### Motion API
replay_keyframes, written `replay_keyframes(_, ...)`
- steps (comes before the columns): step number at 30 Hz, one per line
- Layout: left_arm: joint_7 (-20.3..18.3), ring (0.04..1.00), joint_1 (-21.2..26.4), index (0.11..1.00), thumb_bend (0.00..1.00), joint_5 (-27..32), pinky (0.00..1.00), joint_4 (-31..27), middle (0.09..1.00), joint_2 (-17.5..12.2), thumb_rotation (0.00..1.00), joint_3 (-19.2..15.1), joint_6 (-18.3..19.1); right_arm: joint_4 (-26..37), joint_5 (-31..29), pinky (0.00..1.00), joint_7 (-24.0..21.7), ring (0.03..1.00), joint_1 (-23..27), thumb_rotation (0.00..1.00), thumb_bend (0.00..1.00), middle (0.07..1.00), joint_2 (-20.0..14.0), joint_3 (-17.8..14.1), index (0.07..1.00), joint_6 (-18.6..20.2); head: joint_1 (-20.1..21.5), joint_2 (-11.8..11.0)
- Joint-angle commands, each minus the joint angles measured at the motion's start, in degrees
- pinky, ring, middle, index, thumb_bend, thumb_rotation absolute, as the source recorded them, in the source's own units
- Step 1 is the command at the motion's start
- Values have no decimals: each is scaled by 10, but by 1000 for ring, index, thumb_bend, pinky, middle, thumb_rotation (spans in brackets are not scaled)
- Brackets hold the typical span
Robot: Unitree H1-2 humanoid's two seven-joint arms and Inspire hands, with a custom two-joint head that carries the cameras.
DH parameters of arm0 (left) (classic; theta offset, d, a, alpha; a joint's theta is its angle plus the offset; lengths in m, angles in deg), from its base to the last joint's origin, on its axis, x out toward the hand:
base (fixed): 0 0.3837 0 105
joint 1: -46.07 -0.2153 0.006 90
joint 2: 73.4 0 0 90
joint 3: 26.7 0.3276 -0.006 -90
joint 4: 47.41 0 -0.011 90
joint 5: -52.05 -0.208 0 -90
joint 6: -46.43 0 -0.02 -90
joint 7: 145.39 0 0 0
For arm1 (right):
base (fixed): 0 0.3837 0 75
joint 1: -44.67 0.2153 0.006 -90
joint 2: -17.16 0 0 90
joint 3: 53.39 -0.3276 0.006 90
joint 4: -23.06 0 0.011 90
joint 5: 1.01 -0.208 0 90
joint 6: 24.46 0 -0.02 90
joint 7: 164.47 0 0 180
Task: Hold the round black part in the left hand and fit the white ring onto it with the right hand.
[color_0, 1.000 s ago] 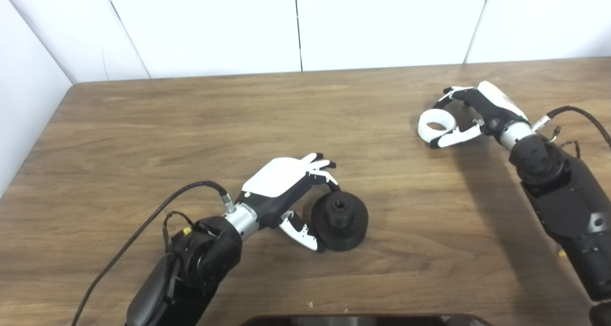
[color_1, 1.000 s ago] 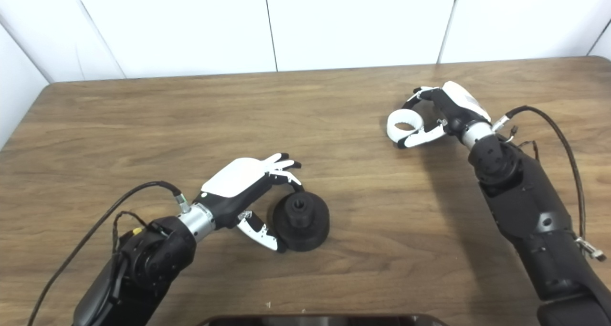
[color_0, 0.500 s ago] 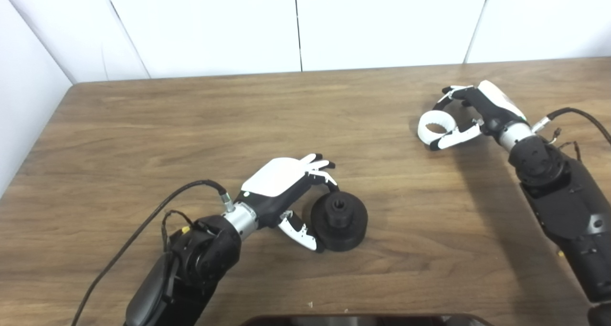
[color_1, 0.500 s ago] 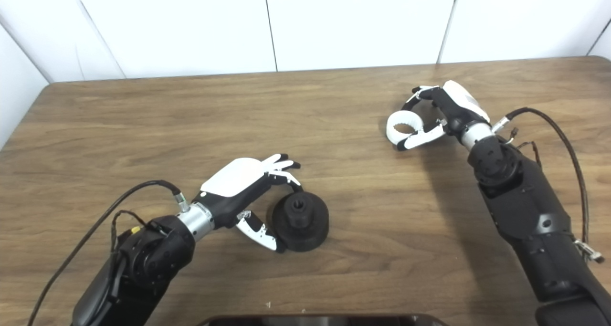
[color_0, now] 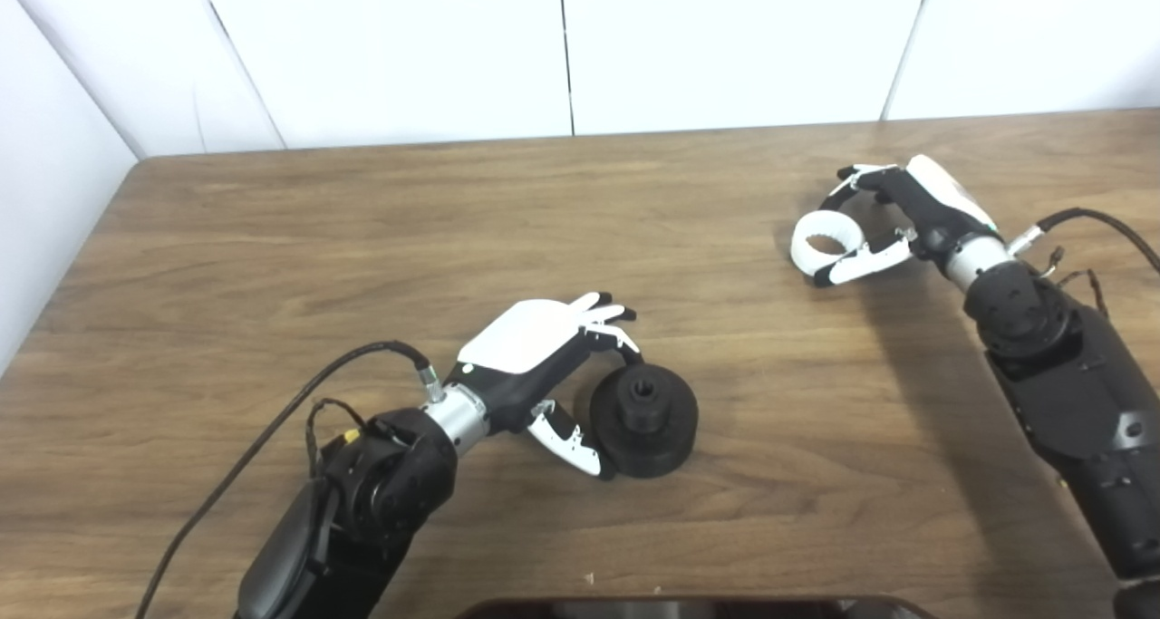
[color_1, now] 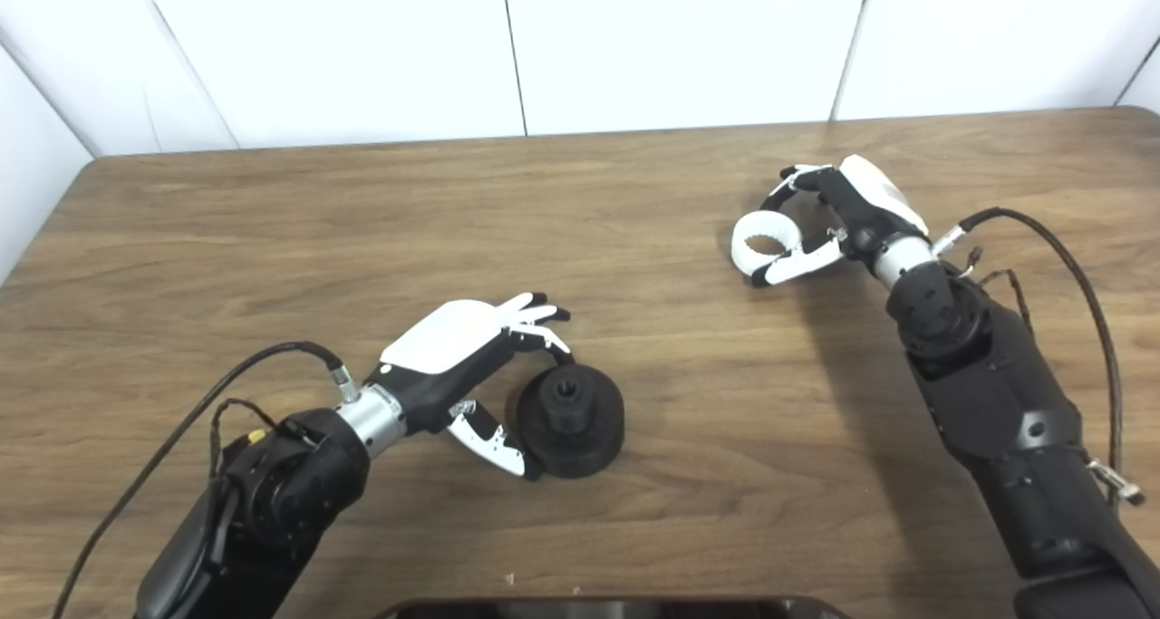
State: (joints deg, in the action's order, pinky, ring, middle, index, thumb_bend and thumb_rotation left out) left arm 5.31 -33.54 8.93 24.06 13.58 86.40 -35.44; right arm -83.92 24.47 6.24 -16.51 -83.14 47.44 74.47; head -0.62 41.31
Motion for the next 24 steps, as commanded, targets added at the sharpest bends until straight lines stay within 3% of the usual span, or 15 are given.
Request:
replay_keyframes(1, 8, 1000, 15, 662, 864, -5, 911, -15, 947, -7, 199, -7, -11, 37, -7, 890, -2, 953, 15, 144, 525, 881, -12, -11, 492, -12, 0, 0)
replay_keyframes(13, 8, 1000, 17, 660, 861, -12, 944, -10, 946, -1, 214, -3, -11, 162, -15, 953, -56, 969, -13, 147, 525, 878, -26, -22, 492, 25, 0, 1)
replay_keyframes(24, 9, 1000, 19, 657, 867, -21, 952, -6, 947, 6, 205, -1, -9, 297, -34, 942, -110, 966, -50, 144, 525, 877, -30, -28, 491, 66, -4, 1)
